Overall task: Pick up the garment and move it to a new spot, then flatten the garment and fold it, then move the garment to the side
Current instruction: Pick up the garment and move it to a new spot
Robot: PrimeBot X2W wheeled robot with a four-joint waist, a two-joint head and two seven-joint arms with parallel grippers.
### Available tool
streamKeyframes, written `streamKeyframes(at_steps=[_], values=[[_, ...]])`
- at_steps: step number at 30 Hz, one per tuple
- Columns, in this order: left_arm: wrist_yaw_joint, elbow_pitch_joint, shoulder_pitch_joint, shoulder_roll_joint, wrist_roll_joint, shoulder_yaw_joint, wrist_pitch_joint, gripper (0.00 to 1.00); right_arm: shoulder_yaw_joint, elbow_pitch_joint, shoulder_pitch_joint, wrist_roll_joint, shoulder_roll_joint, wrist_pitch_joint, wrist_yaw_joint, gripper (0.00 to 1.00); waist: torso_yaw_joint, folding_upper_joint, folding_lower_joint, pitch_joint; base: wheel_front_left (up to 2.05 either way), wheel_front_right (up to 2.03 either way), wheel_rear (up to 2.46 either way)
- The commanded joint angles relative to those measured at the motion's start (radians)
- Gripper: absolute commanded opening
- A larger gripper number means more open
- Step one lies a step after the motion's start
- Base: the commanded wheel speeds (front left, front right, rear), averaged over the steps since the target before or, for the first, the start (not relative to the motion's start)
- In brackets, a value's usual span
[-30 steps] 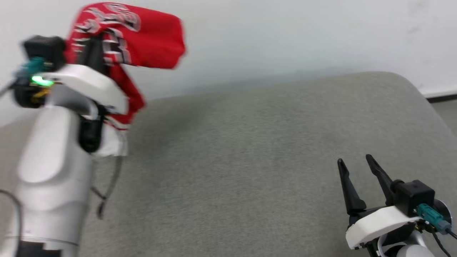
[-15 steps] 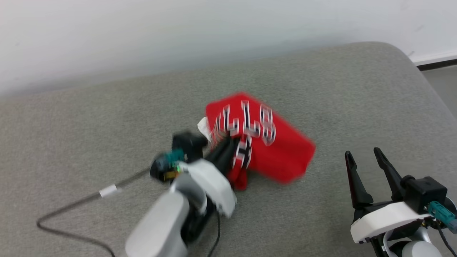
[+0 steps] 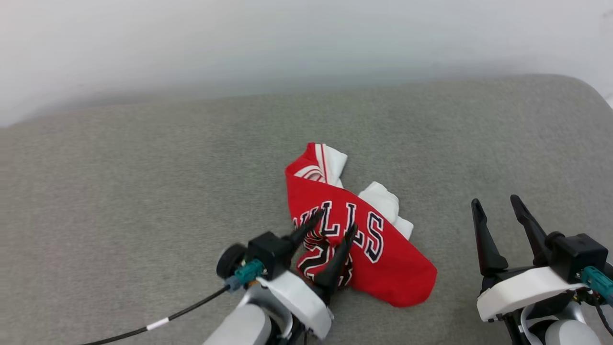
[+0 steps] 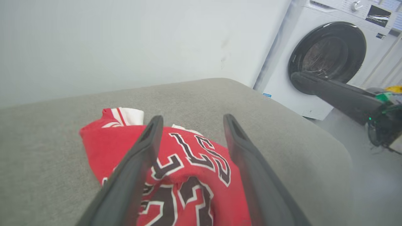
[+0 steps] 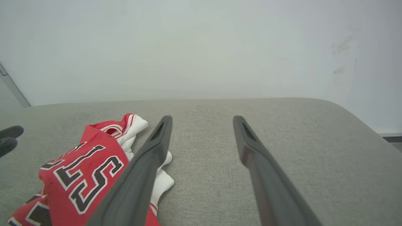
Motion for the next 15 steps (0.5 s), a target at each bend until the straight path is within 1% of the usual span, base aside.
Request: streamKeyframes(at_steps=[1, 4, 5, 7, 12, 15], values=[[0.014, -0.025, -0.018, -0.001, 0.016, 0.011, -0.024, 1.0, -0.004, -0.004, 0.009, -0.008, 0.002, 0.001, -0.001, 1.0, 0.031, 0.0, 0.0, -0.026, 0.0, 0.0, 0.0], [0.047, -0.077, -0.027, 0.004, 0.035, 0.041, -0.05, 1.0, -0.015, -0.007, 0.024, -0.013, 0.002, 0.008, -0.001, 1.0, 0.057, 0.0, 0.0, -0.049, 0.0, 0.0, 0.0], [0.092, -0.11, -0.004, 0.021, 0.037, 0.088, -0.059, 1.0, -0.022, -0.01, 0.043, -0.013, 0.002, 0.015, -0.001, 1.0, 0.08, 0.0, 0.0, -0.078, 0.0, 0.0, 0.0], [0.127, -0.124, 0.019, 0.039, 0.032, 0.13, -0.064, 1.0, -0.026, -0.015, 0.055, -0.012, 0.002, 0.02, -0.001, 1.0, 0.089, 0.0, 0.0, -0.093, 0.0, 0.0, 0.0], [0.207, -0.149, 0.086, 0.099, 0.02, 0.226, -0.065, 1.0, -0.03, -0.033, 0.079, -0.008, 0.002, 0.034, -0.001, 1.0, 0.099, 0.0, 0.0, -0.111, 0.0, 0.0, 0.0], [0.24, -0.158, 0.134, 0.139, 0.009, 0.27, -0.06, 1.0, -0.031, -0.042, 0.086, -0.009, 0.002, 0.041, -0.001, 1.0, 0.1, 0.0, 0.0, -0.116, 0.0, 0.0, 0.0]])
